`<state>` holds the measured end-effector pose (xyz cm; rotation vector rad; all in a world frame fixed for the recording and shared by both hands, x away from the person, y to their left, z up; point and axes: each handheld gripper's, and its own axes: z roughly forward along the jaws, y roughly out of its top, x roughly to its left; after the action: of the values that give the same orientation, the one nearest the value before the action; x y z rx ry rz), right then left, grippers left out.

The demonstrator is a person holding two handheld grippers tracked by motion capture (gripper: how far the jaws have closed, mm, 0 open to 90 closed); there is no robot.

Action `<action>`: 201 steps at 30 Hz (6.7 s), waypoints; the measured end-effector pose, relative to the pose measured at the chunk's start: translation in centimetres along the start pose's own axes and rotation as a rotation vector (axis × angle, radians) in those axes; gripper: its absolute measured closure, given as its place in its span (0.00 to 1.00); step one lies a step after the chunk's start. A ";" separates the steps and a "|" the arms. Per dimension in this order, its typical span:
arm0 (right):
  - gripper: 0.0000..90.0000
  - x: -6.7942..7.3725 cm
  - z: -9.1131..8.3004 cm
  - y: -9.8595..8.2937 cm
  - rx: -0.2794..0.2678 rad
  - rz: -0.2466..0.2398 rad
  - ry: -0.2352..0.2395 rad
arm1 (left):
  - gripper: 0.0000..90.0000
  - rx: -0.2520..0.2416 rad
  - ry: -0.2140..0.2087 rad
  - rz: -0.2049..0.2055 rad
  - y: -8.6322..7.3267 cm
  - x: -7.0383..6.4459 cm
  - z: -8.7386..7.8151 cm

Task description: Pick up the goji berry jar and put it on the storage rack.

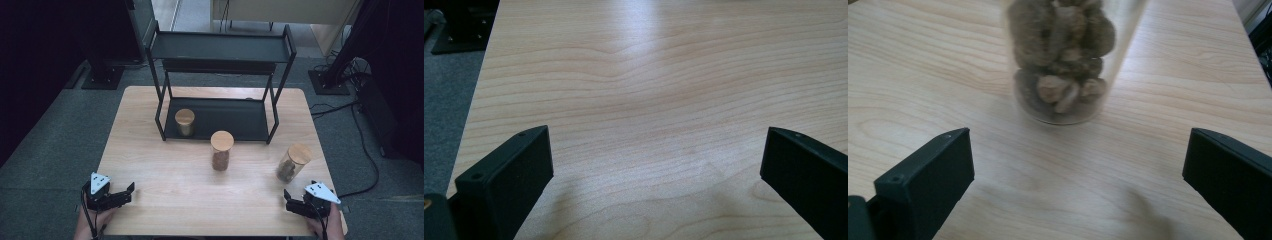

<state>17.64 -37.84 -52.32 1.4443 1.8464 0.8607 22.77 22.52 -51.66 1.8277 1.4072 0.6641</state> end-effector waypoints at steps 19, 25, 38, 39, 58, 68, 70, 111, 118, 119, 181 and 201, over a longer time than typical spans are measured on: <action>0.00 5.4 1.1 1.4 -0.010 -0.052 0.032 | 0.01 -0.005 -0.006 -0.003 0.0 0.0 0.0; 0.00 6.8 1.4 1.7 -0.004 -0.089 0.043 | 0.01 -0.001 -0.003 0.002 0.0 0.0 0.0; 0.00 9.6 2.2 2.5 0.003 -0.128 0.082 | 0.01 -0.002 -0.007 -0.001 0.0 0.1 0.0; 0.00 9.7 2.2 2.6 0.002 -0.128 0.085 | 0.01 -0.003 -0.007 0.000 0.0 0.1 0.0; 0.00 12.0 3.7 4.0 -0.008 -0.127 0.141 | 0.01 -0.004 -0.014 -0.002 0.0 0.1 0.0; 0.00 13.2 4.6 4.8 -0.004 -0.133 0.162 | 0.01 -0.003 -0.018 -0.001 0.0 0.1 0.0; 0.00 13.5 4.8 5.0 -0.002 -0.137 0.167 | 0.01 -0.003 -0.018 -0.002 0.0 0.1 0.0; 0.04 17.5 8.5 8.7 0.003 -0.140 0.238 | 0.01 -0.006 -0.023 -0.004 0.0 0.2 -0.1; 0.07 17.7 8.5 9.8 -0.002 -0.137 0.232 | 0.01 -0.006 -0.024 -0.003 0.0 0.1 0.0; 0.08 17.7 8.5 9.9 -0.002 -0.133 0.228 | 0.01 -0.006 -0.024 -0.003 0.0 0.1 0.0; 0.28 18.3 9.3 17.3 0.024 -0.125 0.179 | 0.01 -0.012 -0.026 -0.009 0.0 0.2 -0.1; 0.28 17.8 11.3 19.7 0.042 -0.102 0.154 | 0.01 -0.008 -0.032 -0.009 0.0 0.2 0.0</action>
<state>34.26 -15.53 -44.60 1.3280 2.0443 0.9098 22.85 22.67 -51.64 1.8166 1.3898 0.6323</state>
